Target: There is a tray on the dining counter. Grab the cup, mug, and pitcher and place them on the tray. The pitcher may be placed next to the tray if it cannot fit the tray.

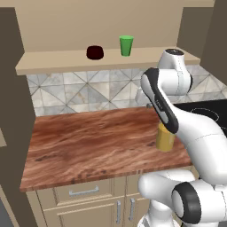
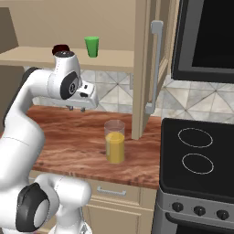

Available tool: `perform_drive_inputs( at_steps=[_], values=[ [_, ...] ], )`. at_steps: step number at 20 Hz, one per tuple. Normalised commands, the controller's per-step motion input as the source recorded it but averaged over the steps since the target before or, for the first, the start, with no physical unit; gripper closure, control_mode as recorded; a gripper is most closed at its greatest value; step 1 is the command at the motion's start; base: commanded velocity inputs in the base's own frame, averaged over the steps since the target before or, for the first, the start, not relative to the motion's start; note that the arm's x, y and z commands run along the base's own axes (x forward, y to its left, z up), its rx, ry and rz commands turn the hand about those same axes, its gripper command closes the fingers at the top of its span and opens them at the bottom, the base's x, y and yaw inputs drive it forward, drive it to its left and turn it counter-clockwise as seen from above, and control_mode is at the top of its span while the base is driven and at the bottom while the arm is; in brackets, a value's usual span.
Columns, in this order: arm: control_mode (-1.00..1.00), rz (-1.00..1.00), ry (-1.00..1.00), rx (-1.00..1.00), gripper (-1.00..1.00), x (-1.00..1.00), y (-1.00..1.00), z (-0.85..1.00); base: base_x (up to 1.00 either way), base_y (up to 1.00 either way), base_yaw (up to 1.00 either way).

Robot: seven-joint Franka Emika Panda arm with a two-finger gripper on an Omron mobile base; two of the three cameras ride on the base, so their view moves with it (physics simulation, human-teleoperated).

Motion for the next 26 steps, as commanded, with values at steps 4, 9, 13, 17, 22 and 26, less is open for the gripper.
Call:
perform_drive_inputs(
  at_steps=[4, 9, 13, 17, 22, 26],
  values=[
    [-1.0, -0.01, 0.0, 0.0, -1.0, 0.0, 0.0, 0.13, 0.0, 0.0, 0.0],
    [-1.0, -0.09, -0.09, 0.0, -1.0, -0.11, 0.0, 0.3, 0.0, 0.0, 0.0],
    [-1.0, -0.07, -0.11, 0.0, -1.0, -0.29, 0.0, 0.44, 0.0, 0.0, 0.0],
    [-1.0, -0.09, -0.1, 0.0, -1.0, -0.3, 0.0, 0.52, 0.0, 0.0, 0.0],
    [-1.0, -0.15, -0.08, 0.04, -1.0, -0.49, 0.02, 0.38, 0.0, 0.0, 0.0],
    [-1.0, -0.21, -0.08, 0.1, -1.0, -0.65, 0.09, 0.27, 0.0, 0.0, 0.0]
  ],
)
